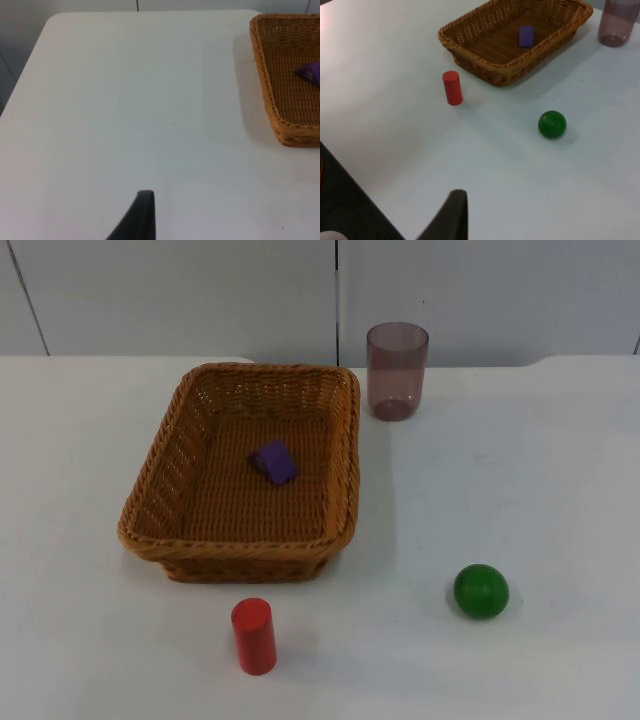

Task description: Pick up the basket with the left hand and place the triangular block into the basket with the right hand.

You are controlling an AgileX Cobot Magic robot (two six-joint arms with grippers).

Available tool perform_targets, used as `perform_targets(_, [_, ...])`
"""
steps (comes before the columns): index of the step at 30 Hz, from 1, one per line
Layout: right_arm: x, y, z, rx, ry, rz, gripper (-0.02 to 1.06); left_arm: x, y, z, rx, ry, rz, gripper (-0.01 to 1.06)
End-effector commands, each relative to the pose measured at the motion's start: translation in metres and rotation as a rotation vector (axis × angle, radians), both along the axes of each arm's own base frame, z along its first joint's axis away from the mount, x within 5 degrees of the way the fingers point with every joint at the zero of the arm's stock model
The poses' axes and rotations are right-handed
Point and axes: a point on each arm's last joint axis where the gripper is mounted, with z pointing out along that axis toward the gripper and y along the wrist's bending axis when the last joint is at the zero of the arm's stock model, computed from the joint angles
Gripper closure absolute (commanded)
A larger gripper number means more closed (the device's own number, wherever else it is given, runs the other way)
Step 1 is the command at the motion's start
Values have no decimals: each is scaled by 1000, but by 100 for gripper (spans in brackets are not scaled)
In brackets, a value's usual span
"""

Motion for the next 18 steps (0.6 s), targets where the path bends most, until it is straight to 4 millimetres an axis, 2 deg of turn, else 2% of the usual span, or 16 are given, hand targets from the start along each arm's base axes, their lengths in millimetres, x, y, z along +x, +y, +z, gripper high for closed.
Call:
perform_targets(1, [1, 1, -1, 6, -10, 0, -1, 1, -1, -1, -14, -6, -7, 0])
perform_targets(15, [1, 1, -1, 4, -11, -1, -1, 1, -1, 0, -14, -9, -7, 0])
perform_targets(18, [0, 1, -1, 4, -11, -61, -1, 1, -1, 0, -14, -9, -7, 0])
